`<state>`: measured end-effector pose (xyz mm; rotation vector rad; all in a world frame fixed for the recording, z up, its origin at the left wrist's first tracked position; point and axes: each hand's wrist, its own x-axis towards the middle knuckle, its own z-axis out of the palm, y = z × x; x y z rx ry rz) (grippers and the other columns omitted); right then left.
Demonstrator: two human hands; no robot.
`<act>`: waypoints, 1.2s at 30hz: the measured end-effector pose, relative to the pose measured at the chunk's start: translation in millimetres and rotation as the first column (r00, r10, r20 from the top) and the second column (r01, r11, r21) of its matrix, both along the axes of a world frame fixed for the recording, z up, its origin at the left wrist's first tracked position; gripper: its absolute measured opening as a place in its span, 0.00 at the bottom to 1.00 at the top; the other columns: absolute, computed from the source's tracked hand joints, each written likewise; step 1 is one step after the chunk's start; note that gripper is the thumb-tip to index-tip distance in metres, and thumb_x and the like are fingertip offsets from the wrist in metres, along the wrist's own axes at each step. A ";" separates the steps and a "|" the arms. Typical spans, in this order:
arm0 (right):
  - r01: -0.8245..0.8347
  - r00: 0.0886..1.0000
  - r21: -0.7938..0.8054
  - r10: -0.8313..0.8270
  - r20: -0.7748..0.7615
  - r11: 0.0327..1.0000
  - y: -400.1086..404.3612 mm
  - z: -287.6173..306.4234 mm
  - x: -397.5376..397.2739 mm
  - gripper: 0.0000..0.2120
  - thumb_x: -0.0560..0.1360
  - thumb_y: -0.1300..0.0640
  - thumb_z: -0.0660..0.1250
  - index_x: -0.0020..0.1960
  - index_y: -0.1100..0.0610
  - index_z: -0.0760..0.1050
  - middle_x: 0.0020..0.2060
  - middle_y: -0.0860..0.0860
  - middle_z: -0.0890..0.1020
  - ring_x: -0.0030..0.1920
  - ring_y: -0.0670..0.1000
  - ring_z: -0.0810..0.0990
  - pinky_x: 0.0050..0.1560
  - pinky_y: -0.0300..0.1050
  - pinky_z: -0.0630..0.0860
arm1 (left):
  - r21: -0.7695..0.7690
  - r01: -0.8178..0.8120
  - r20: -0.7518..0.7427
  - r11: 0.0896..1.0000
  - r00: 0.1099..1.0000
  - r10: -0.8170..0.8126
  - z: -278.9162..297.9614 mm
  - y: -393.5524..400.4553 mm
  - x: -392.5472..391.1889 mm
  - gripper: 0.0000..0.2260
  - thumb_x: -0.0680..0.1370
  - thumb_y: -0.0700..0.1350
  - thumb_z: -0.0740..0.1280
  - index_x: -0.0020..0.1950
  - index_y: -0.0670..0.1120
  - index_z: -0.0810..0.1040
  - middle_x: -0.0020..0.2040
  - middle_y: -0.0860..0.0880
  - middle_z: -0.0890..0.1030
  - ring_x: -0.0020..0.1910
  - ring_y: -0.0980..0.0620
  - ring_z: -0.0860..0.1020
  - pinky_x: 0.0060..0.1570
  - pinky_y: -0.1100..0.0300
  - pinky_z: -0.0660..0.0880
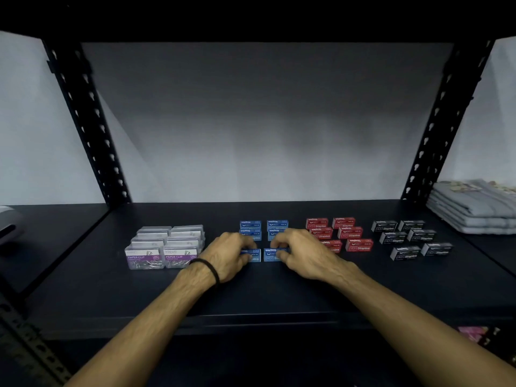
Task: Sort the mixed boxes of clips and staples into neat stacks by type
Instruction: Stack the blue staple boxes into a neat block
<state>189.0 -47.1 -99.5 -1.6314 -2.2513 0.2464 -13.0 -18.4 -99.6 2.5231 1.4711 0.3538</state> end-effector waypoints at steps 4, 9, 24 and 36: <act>-0.004 1.000 0.009 0.004 -0.014 1.000 -1.5 -1.6 -2.5 0.11 0.78 0.55 0.67 0.60 0.53 0.79 0.57 0.50 0.80 0.56 0.49 0.79 0.56 0.45 0.76 | 0.001 0.002 -0.008 1.000 1.000 -0.002 -0.3 -0.2 -2.1 0.11 0.78 0.48 0.67 0.60 0.52 0.79 0.58 0.51 0.81 0.57 0.50 0.78 0.58 0.56 0.75; -0.014 0.999 0.009 0.014 -0.029 1.000 -1.8 -3.9 -7.2 0.12 0.79 0.54 0.66 0.61 0.53 0.79 0.58 0.49 0.80 0.56 0.48 0.79 0.56 0.42 0.75 | -0.007 -0.001 -0.012 1.000 1.000 0.001 -3.0 1.4 -5.0 0.11 0.77 0.49 0.67 0.60 0.53 0.79 0.58 0.51 0.81 0.56 0.50 0.78 0.57 0.56 0.75; -0.025 0.999 0.027 0.026 -0.046 0.999 -1.1 -5.9 -8.4 0.14 0.79 0.55 0.66 0.63 0.54 0.78 0.58 0.49 0.80 0.57 0.47 0.78 0.57 0.41 0.75 | -0.015 0.008 -0.023 1.000 1.000 -0.008 -2.8 3.5 -6.5 0.16 0.77 0.51 0.68 0.65 0.53 0.76 0.63 0.51 0.78 0.61 0.52 0.76 0.61 0.56 0.74; 0.158 0.987 0.113 -0.153 -0.054 0.981 20.2 14.3 -1.7 0.14 0.79 0.50 0.64 0.62 0.53 0.78 0.56 0.51 0.75 0.53 0.52 0.79 0.52 0.47 0.76 | 0.098 -0.036 0.075 0.995 0.997 0.029 27.6 24.3 -2.6 0.14 0.77 0.56 0.65 0.61 0.55 0.77 0.58 0.49 0.76 0.57 0.49 0.76 0.56 0.52 0.75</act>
